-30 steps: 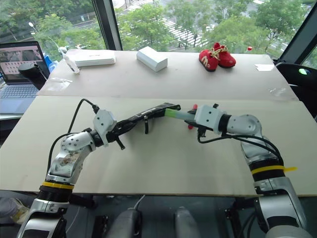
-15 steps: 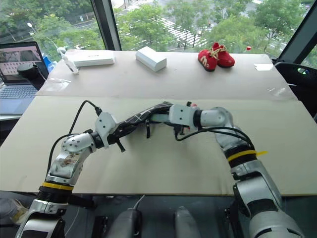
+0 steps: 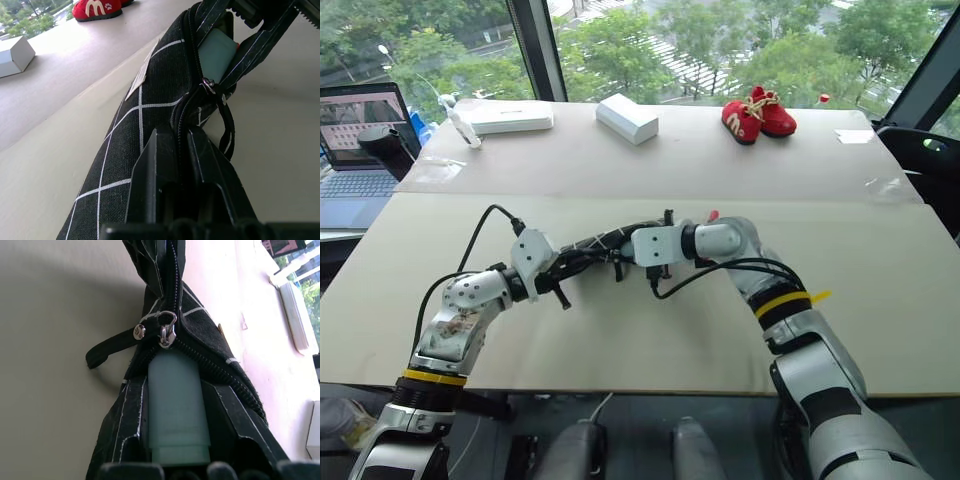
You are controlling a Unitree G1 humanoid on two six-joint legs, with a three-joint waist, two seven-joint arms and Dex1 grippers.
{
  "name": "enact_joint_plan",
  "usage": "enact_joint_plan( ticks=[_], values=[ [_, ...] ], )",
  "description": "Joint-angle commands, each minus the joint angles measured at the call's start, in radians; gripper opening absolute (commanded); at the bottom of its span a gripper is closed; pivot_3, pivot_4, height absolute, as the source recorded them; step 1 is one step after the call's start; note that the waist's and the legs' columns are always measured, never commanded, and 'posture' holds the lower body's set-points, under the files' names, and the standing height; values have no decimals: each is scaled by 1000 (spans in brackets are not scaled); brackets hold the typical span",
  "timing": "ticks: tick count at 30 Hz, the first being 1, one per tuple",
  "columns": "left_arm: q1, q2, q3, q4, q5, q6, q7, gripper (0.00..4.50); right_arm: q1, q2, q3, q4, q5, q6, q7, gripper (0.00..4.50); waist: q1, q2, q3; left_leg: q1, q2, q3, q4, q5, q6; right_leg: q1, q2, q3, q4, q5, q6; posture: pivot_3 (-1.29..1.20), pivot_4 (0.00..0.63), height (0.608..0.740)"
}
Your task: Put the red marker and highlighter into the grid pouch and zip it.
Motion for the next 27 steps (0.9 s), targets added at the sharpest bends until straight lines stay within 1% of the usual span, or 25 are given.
enact_joint_plan(
  ticks=[1,2,5,8,9,13,15,16,17,19,22,24,27],
  values=[
    [-13,-5,7,-47,-19,1,5,0,-55,2,-33,26,0,-39,-62,3329,-1,0,0,0,0,0,0,0,0,0,0,0,0,0,0,0,150,729],
    [-11,-5,7,-49,-20,1,6,0,-63,-6,-40,42,-5,-38,-71,3627,0,0,0,0,0,0,0,0,0,0,0,0,0,0,0,0,150,729],
    [-6,-7,6,-50,-18,0,8,0,-69,-34,-71,64,26,-55,-66,3627,4,0,0,0,0,0,0,0,0,0,-1,0,0,0,0,0,150,729],
    [-6,-9,5,-50,-16,1,12,0,-70,-63,-151,65,123,-40,-50,3627,3,0,0,0,0,0,0,0,0,0,0,0,0,0,0,0,150,729],
    [-5,-9,5,-49,-15,1,13,0,-61,-74,-190,49,183,-1,-21,3627,2,0,0,0,0,0,0,0,0,0,0,0,0,0,0,0,150,729],
    [-1,-10,8,-48,-12,-1,19,0,22,-119,-341,-107,473,370,120,3627,6,0,0,0,0,-1,0,0,0,2,0,0,0,0,0,0,150,729],
    [2,-8,11,-47,-12,-1,21,0,61,-133,-410,-171,574,509,118,3627,5,0,0,2,0,-1,0,0,0,4,-1,0,-1,0,0,0,150,729],
    [3,-7,12,-47,-12,-2,21,0,73,-136,-433,-193,598,551,105,3627,4,0,0,2,0,-1,0,0,0,4,0,0,-1,0,0,0,150,729],
    [5,-7,12,-47,-11,-2,23,0,83,-136,-450,-205,602,574,77,3627,4,0,0,2,0,-1,0,0,0,4,0,0,-1,0,0,0,150,729],
    [6,-5,15,-45,-11,-3,25,0,108,-136,-466,-205,549,595,-37,3627,0,0,0,3,0,-1,0,0,0,4,0,0,-1,0,0,0,150,729],
    [6,-3,18,-42,-11,-3,28,0,117,-107,-466,-145,434,657,-290,3627,-3,0,0,3,0,-1,0,0,0,4,0,0,-1,0,0,0,150,729],
    [5,-2,18,-40,-11,-4,28,0,131,-73,-457,-124,374,747,-445,3627,-2,0,0,3,0,0,0,0,0,4,0,0,-1,0,0,0,150,729],
    [5,-2,17,-39,-11,-6,29,0,144,-25,-458,-139,342,825,-565,3627,-1,0,0,3,0,0,0,0,0,3,0,1,-1,0,0,0,150,729]
  ],
)
